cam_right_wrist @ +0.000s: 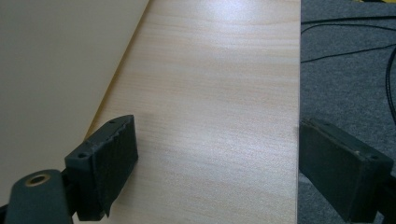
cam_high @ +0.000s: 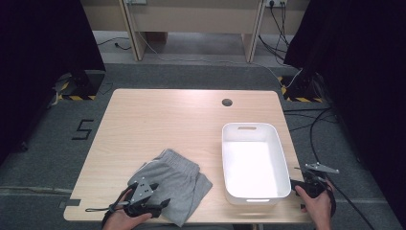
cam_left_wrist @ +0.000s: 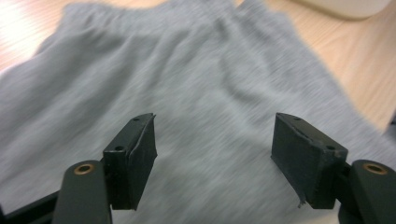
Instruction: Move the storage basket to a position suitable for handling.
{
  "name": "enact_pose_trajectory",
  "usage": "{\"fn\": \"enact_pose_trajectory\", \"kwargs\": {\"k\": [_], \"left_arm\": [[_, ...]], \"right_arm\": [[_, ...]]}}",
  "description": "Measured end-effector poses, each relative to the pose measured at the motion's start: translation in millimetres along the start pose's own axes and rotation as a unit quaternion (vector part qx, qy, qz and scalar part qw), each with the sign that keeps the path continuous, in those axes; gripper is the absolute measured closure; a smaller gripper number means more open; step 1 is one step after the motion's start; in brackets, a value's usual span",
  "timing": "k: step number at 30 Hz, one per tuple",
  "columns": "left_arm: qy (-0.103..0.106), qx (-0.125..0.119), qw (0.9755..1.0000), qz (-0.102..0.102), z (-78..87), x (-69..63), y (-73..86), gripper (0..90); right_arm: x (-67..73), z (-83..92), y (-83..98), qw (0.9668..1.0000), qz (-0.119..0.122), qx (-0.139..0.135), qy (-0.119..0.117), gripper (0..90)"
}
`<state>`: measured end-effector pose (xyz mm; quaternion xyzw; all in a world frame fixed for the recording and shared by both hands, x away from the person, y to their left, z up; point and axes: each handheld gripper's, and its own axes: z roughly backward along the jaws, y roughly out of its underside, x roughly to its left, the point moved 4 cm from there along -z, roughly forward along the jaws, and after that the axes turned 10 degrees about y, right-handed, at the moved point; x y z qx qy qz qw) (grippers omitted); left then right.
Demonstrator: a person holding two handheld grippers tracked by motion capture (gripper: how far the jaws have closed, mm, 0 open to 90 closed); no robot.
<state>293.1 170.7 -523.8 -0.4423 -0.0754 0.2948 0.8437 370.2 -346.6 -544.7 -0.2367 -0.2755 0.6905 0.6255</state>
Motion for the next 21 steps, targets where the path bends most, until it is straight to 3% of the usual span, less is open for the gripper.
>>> {"fn": "enact_pose_trajectory", "kwargs": {"k": [4,8,12,15,16,19,21], "left_arm": [[0.020,0.024,0.9993,-0.021,-16.4,-2.3,-3.7,29.5],[0.024,0.044,0.9981,-0.037,-29.5,0.6,-6.4,24.9],[0.019,0.052,0.9979,-0.034,-34.6,3.6,-8.3,23.6],[-0.019,0.047,0.9987,-0.009,-45.2,7.2,-15.2,22.9],[-0.019,0.047,0.9987,-0.009,-45.2,7.2,-15.2,22.7],[-0.056,0.052,0.9968,0.024,-56.7,14.2,-26.3,21.9],[-0.065,0.053,0.9960,0.031,-59.5,16.5,-29.0,21.5]], "right_arm": [[0.0,0.0,0.0,1.0000,0.000,0.000,0.000,14.2],[-0.3,-0.2,0.0,1.0000,0.001,0.000,-0.001,14.1],[-0.1,-0.2,0.1,1.0000,-0.003,0.002,-0.003,14.0],[-0.1,-0.2,0.1,1.0000,-0.003,0.002,-0.003,14.0],[-0.1,-0.2,0.1,1.0000,-0.003,0.002,-0.003,14.0],[-0.1,-0.1,0.1,1.0000,-0.002,0.002,-0.003,14.1],[-0.3,-0.3,0.0,1.0000,0.000,0.000,-0.003,14.0]]}}
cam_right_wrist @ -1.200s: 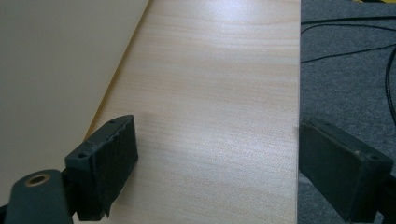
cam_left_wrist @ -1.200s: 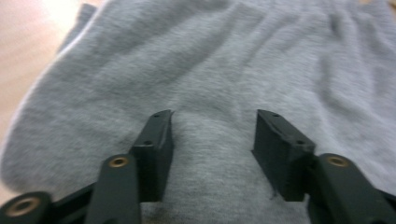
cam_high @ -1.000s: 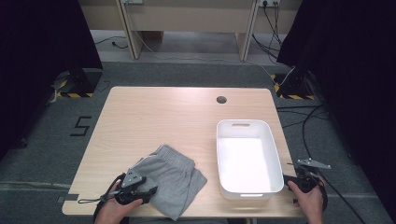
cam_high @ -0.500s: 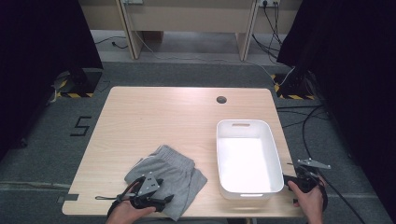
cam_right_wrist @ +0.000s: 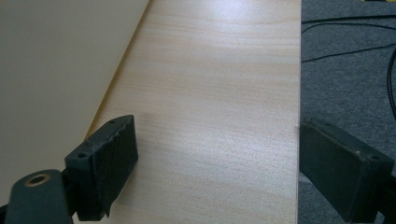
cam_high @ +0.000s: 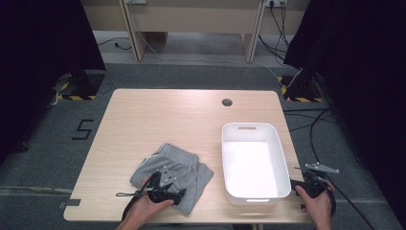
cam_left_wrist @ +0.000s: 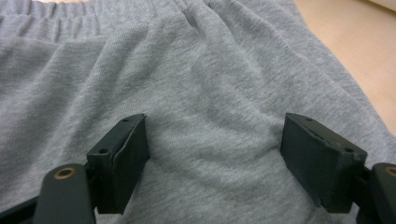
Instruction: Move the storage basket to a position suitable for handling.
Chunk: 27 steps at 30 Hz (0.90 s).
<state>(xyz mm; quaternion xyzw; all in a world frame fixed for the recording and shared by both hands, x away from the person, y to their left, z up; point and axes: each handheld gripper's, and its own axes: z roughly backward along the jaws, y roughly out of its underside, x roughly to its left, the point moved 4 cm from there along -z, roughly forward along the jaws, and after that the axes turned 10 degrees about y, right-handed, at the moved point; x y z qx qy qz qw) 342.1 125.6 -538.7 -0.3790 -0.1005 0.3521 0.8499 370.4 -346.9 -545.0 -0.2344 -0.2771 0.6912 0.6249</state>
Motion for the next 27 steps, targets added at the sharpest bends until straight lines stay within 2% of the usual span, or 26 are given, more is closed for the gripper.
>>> {"fn": "enact_pose_trajectory", "kwargs": {"k": [1,3,4,5,6,7,8,10,11,13,14,15,17,19,20,21,22,23,25,27], "left_arm": [[-0.014,-0.003,0.9998,0.011,-5.4,2.9,-5.6,20.7],[-0.016,-0.005,0.9998,0.011,-8.2,4.1,-8.2,20.4],[-0.007,-0.007,0.9999,0.008,-10.2,5.2,-10.0,20.1],[-0.007,-0.007,0.9999,0.008,-10.2,5.2,-10.0,20.1],[0.012,-0.014,0.9998,0.011,-6.4,7.8,-10.5,20.7],[0.012,-0.014,0.9998,0.011,-6.4,7.8,-10.5,21.3],[0.018,-0.025,0.9995,0.008,-2.4,9.3,-10.8,21.3],[0.010,-0.047,0.9988,0.009,9.8,15.7,-11.0,22.5],[0.003,-0.048,0.9988,0.005,19.7,24.6,-10.1,24.4],[0.000,-0.049,0.9987,0.015,29.3,37.4,-7.4,24.9],[0.000,-0.049,0.9987,0.015,29.3,37.4,-7.4,25.7],[-0.003,-0.046,0.9986,0.024,33.9,46.7,-4.9,26.9],[-0.012,-0.035,0.9989,0.028,39.5,61.4,0.0,28.0],[-0.012,-0.038,0.9985,0.037,43.9,71.0,5.1,31.3],[-0.002,-0.025,0.9989,0.040,45.1,72.7,10.6,33.1],[-0.002,-0.025,0.9989,0.040,45.1,72.7,10.6,33.4],[0.013,-0.020,0.9985,0.050,43.6,70.3,18.6,33.3],[0.018,-0.019,0.9982,0.053,42.9,68.9,21.4,33.1],[0.017,-0.026,0.9983,0.050,42.8,66.6,25.1,33.2],[0.015,-0.031,0.9978,0.057,46.3,61.6,29.8,33.2]], "right_arm": [[0.2,0.2,0.1,1.0000,-0.003,0.002,0.000,14.0],[0.2,0.2,0.1,1.0000,-0.003,0.002,0.000,14.0],[-0.4,-0.2,-0.1,1.0000,0.000,0.000,-0.001,14.0],[-0.4,-0.2,-0.1,1.0000,0.000,0.000,-0.001,14.0],[-0.5,-0.3,-0.1,1.0000,0.000,0.000,-0.001,14.0],[-0.5,-0.3,-0.1,1.0000,0.000,0.000,-0.001,14.0],[-0.5,-0.3,-0.1,1.0000,0.000,0.000,-0.001,14.0],[-0.5,-0.3,-0.1,1.0000,0.000,0.000,-0.001,14.0],[-0.1,0.0,0.0,1.0000,-0.001,0.001,0.000,14.0],[0.1,0.0,0.0,1.0000,0.000,0.000,0.001,14.0],[0.1,0.0,0.0,1.0000,0.000,0.000,0.001,14.0],[0.1,0.0,0.0,1.0000,0.001,0.000,0.001,14.0],[0.1,0.0,0.0,1.0000,0.000,0.000,0.001,14.0],[0.1,0.0,0.0,1.0000,0.000,0.000,0.001,14.0],[0.0,0.0,0.0,1.0000,0.000,0.000,0.001,14.0],[0.2,0.1,0.1,1.0000,-0.002,0.002,0.000,14.0],[0.3,0.1,0.1,1.0000,-0.003,0.002,0.001,14.0],[0.0,0.0,0.0,1.0000,0.000,0.000,0.001,14.0],[0.1,0.0,0.0,1.0000,0.000,0.000,0.001,14.0],[0.1,0.0,0.0,1.0000,0.000,0.000,0.001,14.0]]}}
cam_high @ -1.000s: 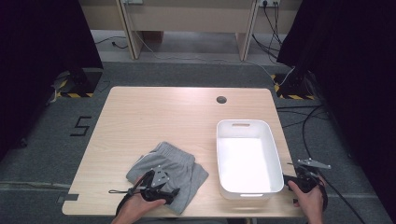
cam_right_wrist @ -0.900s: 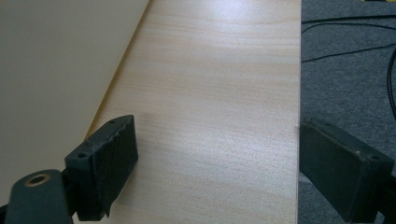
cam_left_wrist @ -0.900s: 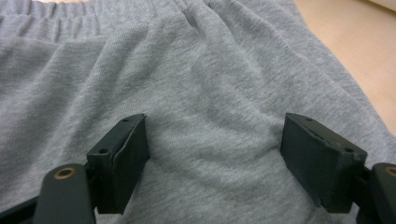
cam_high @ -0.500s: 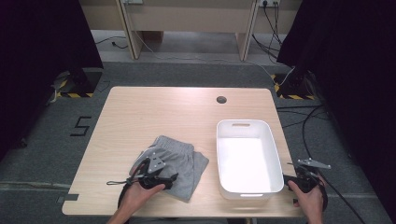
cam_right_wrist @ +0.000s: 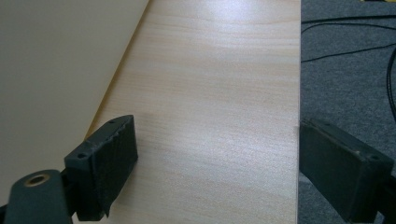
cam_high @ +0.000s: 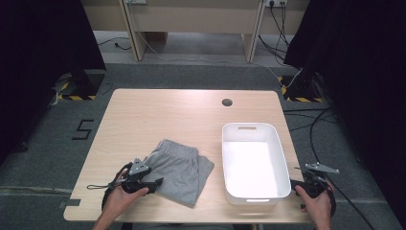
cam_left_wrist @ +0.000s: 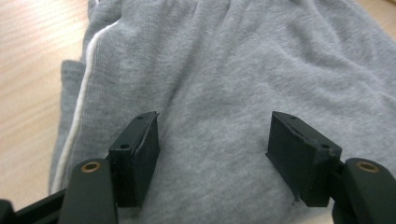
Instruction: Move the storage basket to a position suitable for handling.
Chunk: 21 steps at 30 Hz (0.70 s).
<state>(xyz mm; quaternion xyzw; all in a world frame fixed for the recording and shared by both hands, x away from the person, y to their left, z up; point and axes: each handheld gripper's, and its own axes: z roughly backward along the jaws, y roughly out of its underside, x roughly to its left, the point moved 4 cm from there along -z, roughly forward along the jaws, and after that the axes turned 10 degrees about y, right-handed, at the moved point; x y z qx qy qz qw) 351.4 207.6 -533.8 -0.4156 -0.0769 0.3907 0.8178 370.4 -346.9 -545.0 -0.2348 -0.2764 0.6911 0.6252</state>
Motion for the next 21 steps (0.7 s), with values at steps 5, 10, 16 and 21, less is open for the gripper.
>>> {"fn": "enact_pose_trajectory", "kwargs": {"k": [5,10,16,21], "left_arm": [[-0.006,0.000,0.9999,0.008,5.2,-9.8,7.1,33.0],[-0.004,0.012,0.9999,-0.004,12.7,-24.2,16.4,32.8],[0.004,0.013,0.9999,-0.004,15.9,-28.6,18.8,32.1],[0.007,0.024,0.9997,-0.007,16.2,-31.3,18.4,31.0]], "right_arm": [[0.0,0.0,0.0,1.0000,0.000,0.000,0.000,14.0],[0.1,0.1,0.1,1.0000,-0.003,0.002,-0.001,14.0],[0.1,0.1,0.1,1.0000,-0.003,0.002,-0.001,14.0],[0.1,0.0,0.0,1.0000,0.000,0.000,0.000,14.0]]}}
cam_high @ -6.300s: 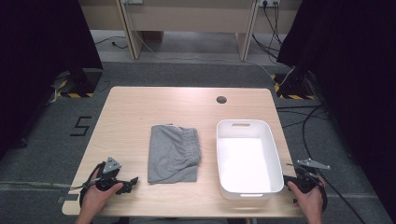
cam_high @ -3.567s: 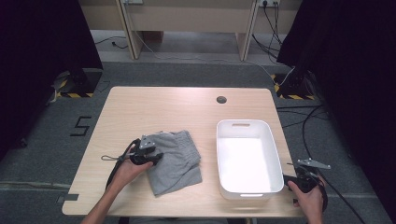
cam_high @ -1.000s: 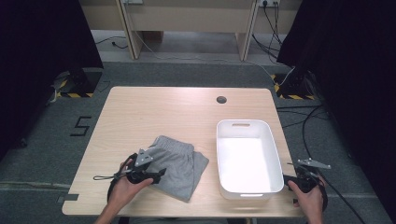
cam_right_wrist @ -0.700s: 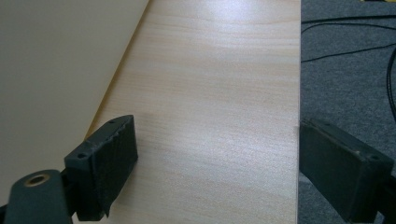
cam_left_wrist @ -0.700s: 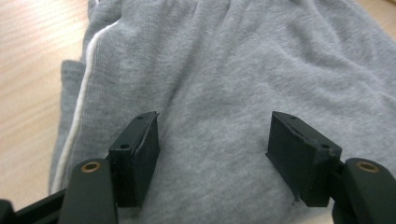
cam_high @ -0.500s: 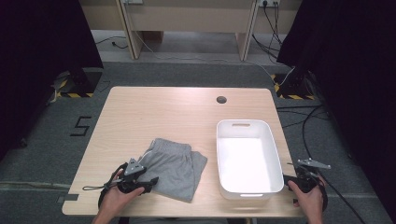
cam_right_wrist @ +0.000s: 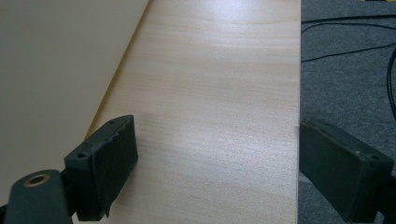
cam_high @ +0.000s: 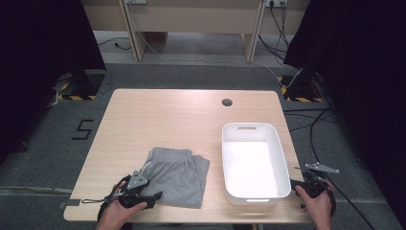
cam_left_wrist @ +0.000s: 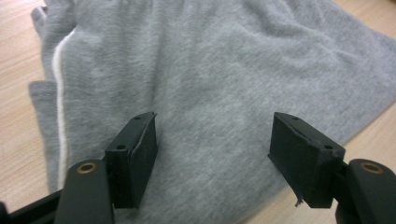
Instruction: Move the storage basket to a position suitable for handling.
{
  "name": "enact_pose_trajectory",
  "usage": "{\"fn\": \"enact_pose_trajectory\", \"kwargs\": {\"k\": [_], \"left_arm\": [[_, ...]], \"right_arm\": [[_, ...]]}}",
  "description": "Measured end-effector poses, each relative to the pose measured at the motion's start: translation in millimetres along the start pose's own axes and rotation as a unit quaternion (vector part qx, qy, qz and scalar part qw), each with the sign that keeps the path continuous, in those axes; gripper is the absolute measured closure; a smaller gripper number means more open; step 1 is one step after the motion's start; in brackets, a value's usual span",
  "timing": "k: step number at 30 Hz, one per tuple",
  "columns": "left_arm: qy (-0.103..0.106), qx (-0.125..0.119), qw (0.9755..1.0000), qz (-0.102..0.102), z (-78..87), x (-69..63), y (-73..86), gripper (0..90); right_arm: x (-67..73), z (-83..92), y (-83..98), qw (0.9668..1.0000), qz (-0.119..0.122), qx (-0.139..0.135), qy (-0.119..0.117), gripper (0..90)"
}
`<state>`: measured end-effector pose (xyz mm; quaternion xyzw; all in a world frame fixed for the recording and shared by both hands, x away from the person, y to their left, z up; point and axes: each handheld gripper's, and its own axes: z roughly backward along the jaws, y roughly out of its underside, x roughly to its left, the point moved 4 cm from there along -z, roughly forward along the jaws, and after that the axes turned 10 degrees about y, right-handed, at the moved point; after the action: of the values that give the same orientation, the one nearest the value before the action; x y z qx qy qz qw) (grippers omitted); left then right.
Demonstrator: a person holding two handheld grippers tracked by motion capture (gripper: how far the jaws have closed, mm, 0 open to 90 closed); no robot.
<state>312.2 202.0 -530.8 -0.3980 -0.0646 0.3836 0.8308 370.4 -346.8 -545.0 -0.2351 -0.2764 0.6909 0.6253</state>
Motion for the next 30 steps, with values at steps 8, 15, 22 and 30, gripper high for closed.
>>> {"fn": "enact_pose_trajectory", "kwargs": {"k": [8,15,22,30], "left_arm": [[0.003,0.011,0.9999,0.005,3.9,-13.9,8.2,31.0],[0.002,-0.032,0.9995,0.000,5.1,-19.0,-2.1,32.9],[-0.006,-0.033,0.9991,-0.026,-26.5,-22.6,-27.5,30.0],[-0.021,-0.015,0.9991,-0.033,-42.2,-27.5,-21.0,26.2]], "right_arm": [[0.0,0.1,0.0,1.0000,0.001,-0.001,0.001,14.0],[0.2,0.2,0.0,1.0000,0.000,0.000,0.002,14.0],[0.1,-0.1,0.0,1.0000,0.000,0.000,0.000,13.8],[0.1,0.0,0.1,1.0000,-0.002,0.002,-0.001,13.7]]}}
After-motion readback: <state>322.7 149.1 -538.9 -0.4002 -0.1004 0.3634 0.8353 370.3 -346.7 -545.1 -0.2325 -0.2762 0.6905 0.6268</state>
